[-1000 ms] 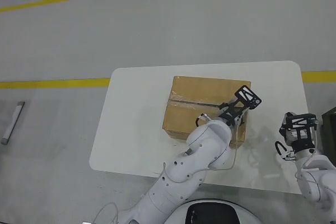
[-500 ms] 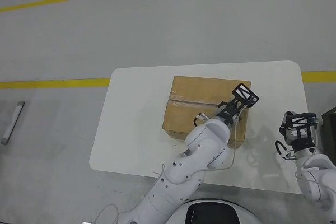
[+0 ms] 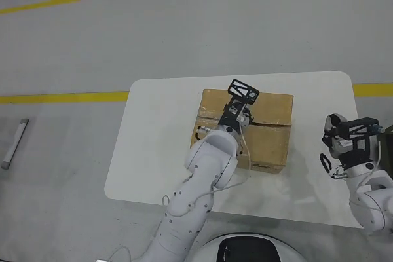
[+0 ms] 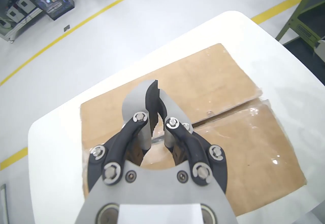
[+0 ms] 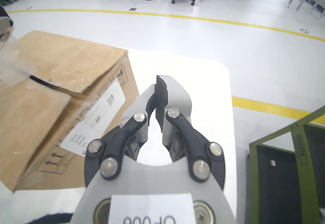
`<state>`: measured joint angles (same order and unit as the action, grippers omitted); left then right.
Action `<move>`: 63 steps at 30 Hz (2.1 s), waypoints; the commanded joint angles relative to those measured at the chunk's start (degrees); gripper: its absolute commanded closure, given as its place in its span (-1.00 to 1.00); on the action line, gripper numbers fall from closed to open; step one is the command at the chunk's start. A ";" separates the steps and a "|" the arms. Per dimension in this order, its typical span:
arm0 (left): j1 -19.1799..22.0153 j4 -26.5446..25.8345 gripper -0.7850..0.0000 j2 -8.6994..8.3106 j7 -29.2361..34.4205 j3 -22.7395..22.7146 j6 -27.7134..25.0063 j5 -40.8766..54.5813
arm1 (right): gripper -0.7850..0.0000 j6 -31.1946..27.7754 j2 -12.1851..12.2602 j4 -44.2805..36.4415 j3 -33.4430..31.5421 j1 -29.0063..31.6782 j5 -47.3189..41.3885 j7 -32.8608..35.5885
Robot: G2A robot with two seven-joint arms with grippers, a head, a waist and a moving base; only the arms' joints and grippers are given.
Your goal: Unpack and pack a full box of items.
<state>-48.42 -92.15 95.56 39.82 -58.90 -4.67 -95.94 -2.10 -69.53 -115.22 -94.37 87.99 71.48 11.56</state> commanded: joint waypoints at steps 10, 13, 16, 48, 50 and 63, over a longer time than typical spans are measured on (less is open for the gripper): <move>-3.49 -8.36 1.00 -2.64 1.28 -14.07 -1.52 -9.12 | 1.00 -2.82 -0.41 0.90 9.44 -4.85 5.26 1.83; -4.11 -9.46 1.00 -3.10 1.36 -16.63 -0.92 -11.54 | 1.00 -3.19 -0.48 2.30 11.20 -6.23 7.48 2.74; -4.71 -10.02 1.00 -3.46 1.20 -18.55 -0.02 -13.81 | 1.00 -3.36 -0.58 3.25 12.34 -7.14 8.21 2.95; -2.94 -7.80 -1.00 -5.48 -2.27 -33.32 8.27 -10.04 | 1.00 -2.34 -1.01 3.64 14.69 -9.79 12.90 8.91; -2.93 -8.08 -1.00 -5.60 -2.21 -33.79 8.22 -9.60 | 1.00 -2.31 -1.03 3.65 14.69 -9.87 13.03 9.19; -3.80 -12.13 -1.00 -5.85 -1.95 -28.27 2.44 -7.23 | 1.00 1.46 -1.01 0.69 7.86 -8.39 8.42 8.63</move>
<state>-52.08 -103.86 89.64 37.80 -88.86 -1.06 -103.57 -1.00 -70.59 -114.19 -85.07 79.24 80.48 20.23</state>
